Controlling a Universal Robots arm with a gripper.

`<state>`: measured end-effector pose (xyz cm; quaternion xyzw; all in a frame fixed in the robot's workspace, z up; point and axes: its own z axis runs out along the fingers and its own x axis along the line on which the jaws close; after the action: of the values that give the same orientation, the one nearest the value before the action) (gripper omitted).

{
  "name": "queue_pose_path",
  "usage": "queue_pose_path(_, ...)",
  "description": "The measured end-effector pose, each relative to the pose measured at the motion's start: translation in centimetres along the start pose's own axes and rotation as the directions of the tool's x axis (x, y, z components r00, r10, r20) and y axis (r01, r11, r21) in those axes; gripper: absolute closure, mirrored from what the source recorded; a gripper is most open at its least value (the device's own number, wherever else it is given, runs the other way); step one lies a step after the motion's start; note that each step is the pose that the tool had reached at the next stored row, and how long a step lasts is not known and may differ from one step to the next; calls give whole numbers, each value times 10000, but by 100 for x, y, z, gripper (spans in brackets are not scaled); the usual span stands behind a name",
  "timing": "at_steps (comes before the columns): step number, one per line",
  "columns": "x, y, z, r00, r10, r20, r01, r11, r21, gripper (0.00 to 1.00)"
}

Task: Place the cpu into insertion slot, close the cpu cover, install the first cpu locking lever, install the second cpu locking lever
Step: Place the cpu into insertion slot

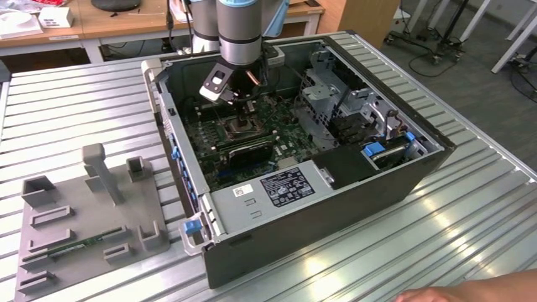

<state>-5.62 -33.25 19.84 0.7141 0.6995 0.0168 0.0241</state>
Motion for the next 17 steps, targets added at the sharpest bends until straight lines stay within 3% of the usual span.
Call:
queue_pose_path(6,0,0,1,10000,-1,-2,1,10000,0,90)
queue_pose_path(10,0,0,2,10000,-3,-1,3,10000,72,90)
queue_pose_path(17,0,1,4,10000,-4,-1,4,9999,107,90)
